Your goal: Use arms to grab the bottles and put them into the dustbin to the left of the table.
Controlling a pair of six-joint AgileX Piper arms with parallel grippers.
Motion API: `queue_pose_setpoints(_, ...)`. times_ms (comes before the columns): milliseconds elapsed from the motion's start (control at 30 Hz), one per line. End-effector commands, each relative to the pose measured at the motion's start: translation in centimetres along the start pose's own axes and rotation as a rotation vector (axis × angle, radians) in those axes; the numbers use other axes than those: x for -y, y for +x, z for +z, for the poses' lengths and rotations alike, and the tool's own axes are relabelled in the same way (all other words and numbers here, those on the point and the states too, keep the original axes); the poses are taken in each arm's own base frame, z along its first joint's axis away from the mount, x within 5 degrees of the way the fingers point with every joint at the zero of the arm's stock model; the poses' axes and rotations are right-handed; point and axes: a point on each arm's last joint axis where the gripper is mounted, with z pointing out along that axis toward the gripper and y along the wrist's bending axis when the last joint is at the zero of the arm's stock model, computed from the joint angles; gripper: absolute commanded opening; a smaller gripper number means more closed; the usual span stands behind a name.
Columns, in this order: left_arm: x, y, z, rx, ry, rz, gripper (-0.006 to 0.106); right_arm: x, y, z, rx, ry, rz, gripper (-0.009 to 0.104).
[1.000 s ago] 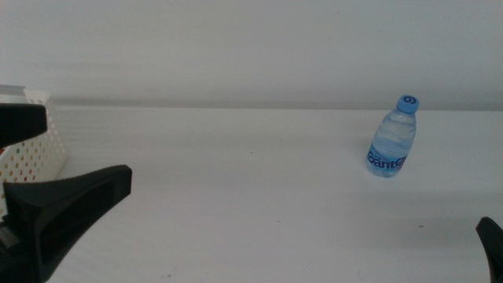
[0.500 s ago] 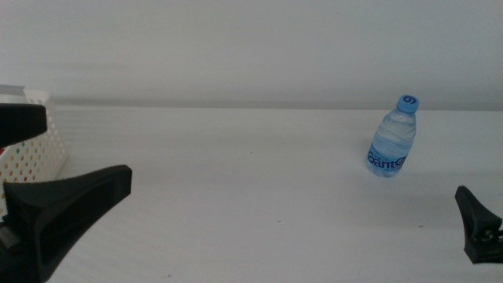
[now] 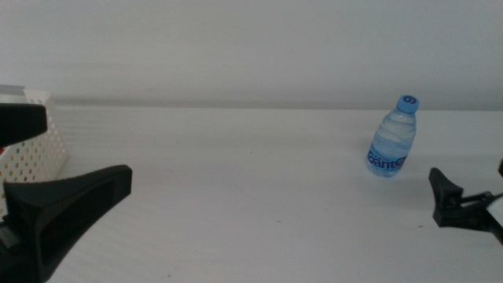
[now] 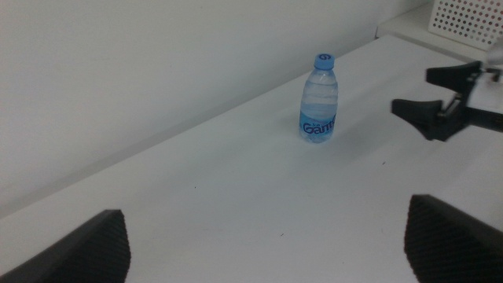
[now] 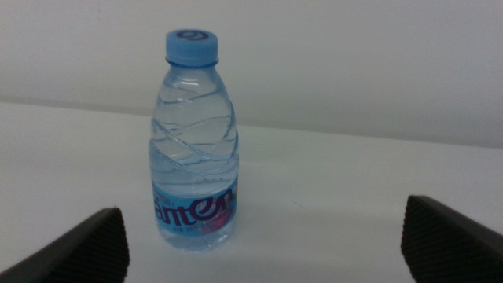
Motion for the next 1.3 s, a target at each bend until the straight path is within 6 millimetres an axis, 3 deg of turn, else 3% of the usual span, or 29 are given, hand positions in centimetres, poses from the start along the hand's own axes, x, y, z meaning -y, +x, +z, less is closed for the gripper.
queue_pose_setpoints(0,0.1,-0.1,-0.2,0.023,0.008,-0.009,0.094,0.0,0.1,1.5,-0.012,0.003,-0.005,0.093)
queue_pose_setpoints(467,0.1,-0.1,-0.2,0.022,0.008,-0.013,0.094,-2.9,2.0,9.2,-0.094,-0.067,-0.054,0.093)
queue_pose_setpoints(1267,0.1,-0.1,-0.2,0.023,0.008,-0.009,0.094,-4.9,2.8,17.1,-0.065,-0.146,-0.095,0.093)
